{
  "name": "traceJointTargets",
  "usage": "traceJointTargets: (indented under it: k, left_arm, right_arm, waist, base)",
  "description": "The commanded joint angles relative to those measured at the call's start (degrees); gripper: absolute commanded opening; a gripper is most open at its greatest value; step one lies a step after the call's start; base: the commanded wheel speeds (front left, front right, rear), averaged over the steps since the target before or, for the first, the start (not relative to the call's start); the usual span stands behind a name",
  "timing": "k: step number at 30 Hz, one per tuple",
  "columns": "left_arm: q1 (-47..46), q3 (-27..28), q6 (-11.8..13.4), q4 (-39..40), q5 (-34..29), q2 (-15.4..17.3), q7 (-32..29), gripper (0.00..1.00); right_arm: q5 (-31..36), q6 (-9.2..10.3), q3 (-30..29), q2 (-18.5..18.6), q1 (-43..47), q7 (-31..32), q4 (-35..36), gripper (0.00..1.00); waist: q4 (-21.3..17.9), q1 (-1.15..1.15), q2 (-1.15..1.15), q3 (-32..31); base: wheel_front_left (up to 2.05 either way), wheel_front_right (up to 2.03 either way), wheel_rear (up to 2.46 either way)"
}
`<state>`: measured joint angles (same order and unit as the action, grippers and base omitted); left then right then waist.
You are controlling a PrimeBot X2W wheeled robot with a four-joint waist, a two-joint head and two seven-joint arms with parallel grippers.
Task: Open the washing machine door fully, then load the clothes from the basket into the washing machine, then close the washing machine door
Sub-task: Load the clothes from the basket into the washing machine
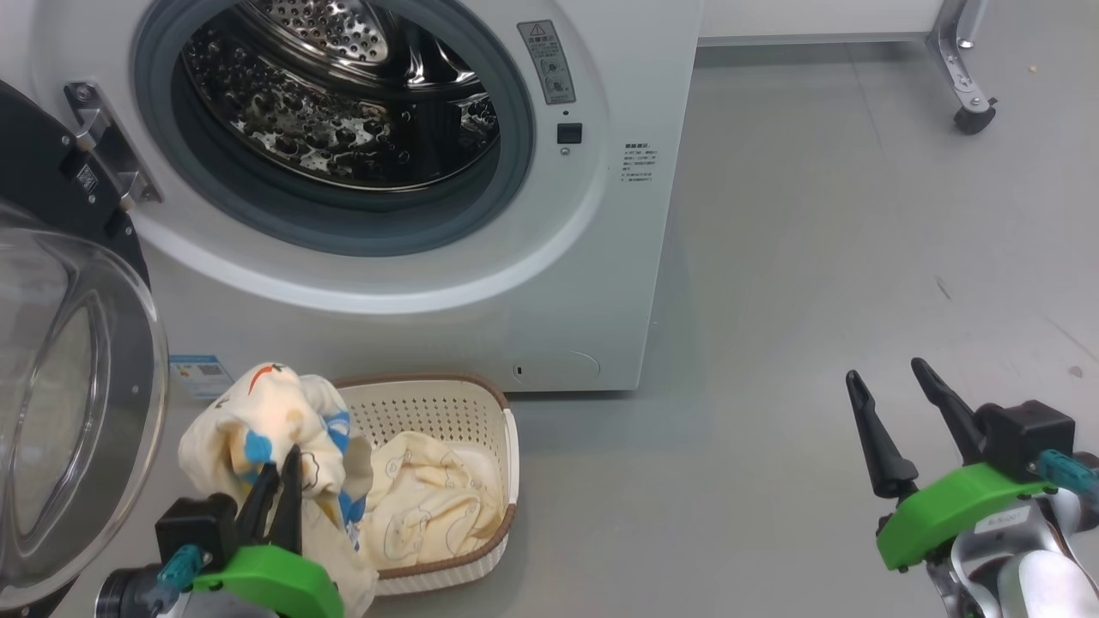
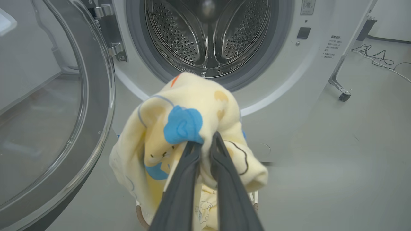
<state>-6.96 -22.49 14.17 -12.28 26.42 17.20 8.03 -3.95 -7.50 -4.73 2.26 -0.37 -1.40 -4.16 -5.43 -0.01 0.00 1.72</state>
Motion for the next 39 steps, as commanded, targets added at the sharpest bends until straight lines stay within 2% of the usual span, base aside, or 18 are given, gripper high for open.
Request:
traceJointTargets:
  k: [1, 10, 24, 32, 39]
  left_arm:
    - [-1.4, 2.8, 4.1, 2.9, 0.5, 1.9, 0.0, 0.0]
    - [1.1, 3.1, 5.5, 5.1, 0.8, 2.9, -0.8, 0.0]
    - [0.6, 2.7, 5.8, 5.8, 1.1, 2.8, -0.9, 0.0]
    - [-2.1, 2.5, 5.5, 4.5, 1.4, 1.9, -0.6, 0.0]
    - [-8.9, 3.1, 4.5, 2.1, 1.9, 1.4, -0.4, 0.0]
  right_arm:
    - [0.5, 0.01, 1.0, 0.6, -1.1, 0.3, 2.4, 1.0]
    - [0.1, 0.01, 1.2, 0.6, -0.5, 0.6, 3.1, 1.0]
    - [-0.6, 0.01, 1.4, 0.6, -0.4, 0.5, 3.1, 1.0]
    - [-0.8, 0.01, 2.1, 0.6, -1.1, 0.2, 3.2, 1.0]
    - [-1.4, 0.01, 3.5, 0.6, -2.7, -0.4, 3.2, 1.0]
  waist:
    - [0.2, 0.01, 0.0, -0.4]
    - [0.4, 0.01, 0.0, -0.9]
    - [0.5, 0.01, 0.0, -0.4]
    - [0.4, 0.01, 0.0, 1.4]
    - [-1.2, 0.01, 0.0, 5.4]
  base:
    - [0.0, 0.0, 0.0]
    - [0.0, 0.0, 0.0]
    - [0.0, 0.0, 0.0]
    - [0.0, 0.0, 0.0]
    - [0.0, 0.0, 0.0]
